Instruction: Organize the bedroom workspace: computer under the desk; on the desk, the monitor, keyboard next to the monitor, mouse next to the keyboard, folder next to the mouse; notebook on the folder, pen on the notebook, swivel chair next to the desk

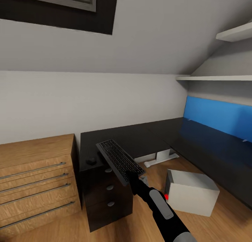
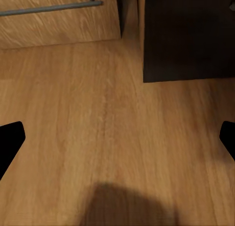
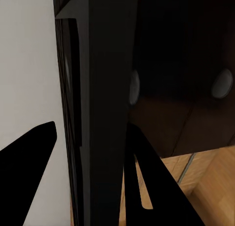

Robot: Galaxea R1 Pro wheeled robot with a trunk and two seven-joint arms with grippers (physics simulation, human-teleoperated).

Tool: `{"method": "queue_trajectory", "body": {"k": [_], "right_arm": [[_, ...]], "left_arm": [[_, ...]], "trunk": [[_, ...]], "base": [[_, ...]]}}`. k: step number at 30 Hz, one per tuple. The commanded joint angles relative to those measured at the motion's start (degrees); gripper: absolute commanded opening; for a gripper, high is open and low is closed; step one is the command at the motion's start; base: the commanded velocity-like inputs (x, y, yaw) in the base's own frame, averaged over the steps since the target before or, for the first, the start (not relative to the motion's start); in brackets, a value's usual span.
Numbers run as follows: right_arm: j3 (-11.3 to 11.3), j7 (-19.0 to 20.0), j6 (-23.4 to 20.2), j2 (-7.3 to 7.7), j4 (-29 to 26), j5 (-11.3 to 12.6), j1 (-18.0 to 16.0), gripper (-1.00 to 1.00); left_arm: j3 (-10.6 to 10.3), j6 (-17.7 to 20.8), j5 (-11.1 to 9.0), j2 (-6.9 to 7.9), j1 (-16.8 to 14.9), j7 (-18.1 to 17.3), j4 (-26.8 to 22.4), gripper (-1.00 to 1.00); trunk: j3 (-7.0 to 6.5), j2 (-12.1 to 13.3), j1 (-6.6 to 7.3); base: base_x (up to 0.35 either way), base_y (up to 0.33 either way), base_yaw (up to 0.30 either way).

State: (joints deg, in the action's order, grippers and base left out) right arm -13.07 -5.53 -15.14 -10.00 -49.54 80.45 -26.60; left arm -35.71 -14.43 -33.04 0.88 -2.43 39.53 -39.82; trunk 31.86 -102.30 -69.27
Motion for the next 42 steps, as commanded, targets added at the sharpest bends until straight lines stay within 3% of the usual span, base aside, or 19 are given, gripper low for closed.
{"method": "queue_trajectory", "body": {"k": [1,9,12,13,15,16,17,21,33,42], "right_arm": [[0.0,-0.4,-0.1,0.00,-0.1,0.5,0.0,-1.00],[0.0,-0.4,0.1,0.00,-0.1,0.5,0.0,-1.00],[0.1,-0.5,1.2,0.00,-0.1,0.5,0.0,-1.00],[0.1,-0.5,1.9,0.00,-0.1,0.5,0.0,-1.00],[0.1,-0.5,2.4,0.00,-0.1,0.5,0.0,-1.00],[0.1,-0.5,2.5,0.00,-0.1,0.5,0.0,-1.00],[0.1,-0.5,2.6,0.00,-0.1,0.5,0.0,-1.00],[0.1,-0.6,2.7,0.00,-0.1,0.5,0.0,-1.00],[0.1,-0.6,2.7,0.00,0.6,0.6,0.0,-1.00],[-0.2,-0.6,2.7,0.00,2.5,0.6,0.0,-1.00]], "left_arm": [[-0.5,-0.4,-0.6,0.09,-0.1,0.4,-0.1,1.00],[0.9,-0.5,-0.8,0.49,-0.1,0.6,-0.1,1.00],[5.1,-0.4,-1.0,1.13,-0.1,0.5,-0.1,1.00],[10.1,-0.4,-1.2,1.64,-0.1,0.4,-0.1,1.00],[16.1,-0.4,-1.2,1.87,-0.1,0.3,-0.2,1.00],[17.5,-0.4,-1.2,1.90,-0.1,0.3,-0.2,1.00],[20.7,-0.4,-1.2,1.96,-0.1,0.1,-0.2,1.00],[24.4,-0.5,-1.2,2.02,-0.1,-0.9,-0.2,1.00],[24.3,-0.5,-0.9,1.86,-0.1,-4.5,-0.4,1.00],[24.1,-0.4,-0.7,1.73,-0.1,-4.8,-0.3,1.00]], "trunk": [[0.06,0.0,0.00],[0.06,0.0,0.00],[0.06,0.0,0.00],[0.06,0.0,0.00],[0.06,0.0,0.00],[0.06,0.0,0.00],[0.06,0.0,0.00],[0.06,0.0,0.00],[0.06,0.0,0.00],[0.06,0.0,0.00]], "base": [[0.132,0.034,0.002],[0.184,0.063,0.000],[0.233,0.062,0.000],[0.151,0.030,0.000],[0.079,0.016,0.000],[0.049,0.010,0.000],[0.025,0.005,0.000],[0.106,0.002,0.000],[0.302,0.067,0.000],[0.062,0.126,0.000]]}}
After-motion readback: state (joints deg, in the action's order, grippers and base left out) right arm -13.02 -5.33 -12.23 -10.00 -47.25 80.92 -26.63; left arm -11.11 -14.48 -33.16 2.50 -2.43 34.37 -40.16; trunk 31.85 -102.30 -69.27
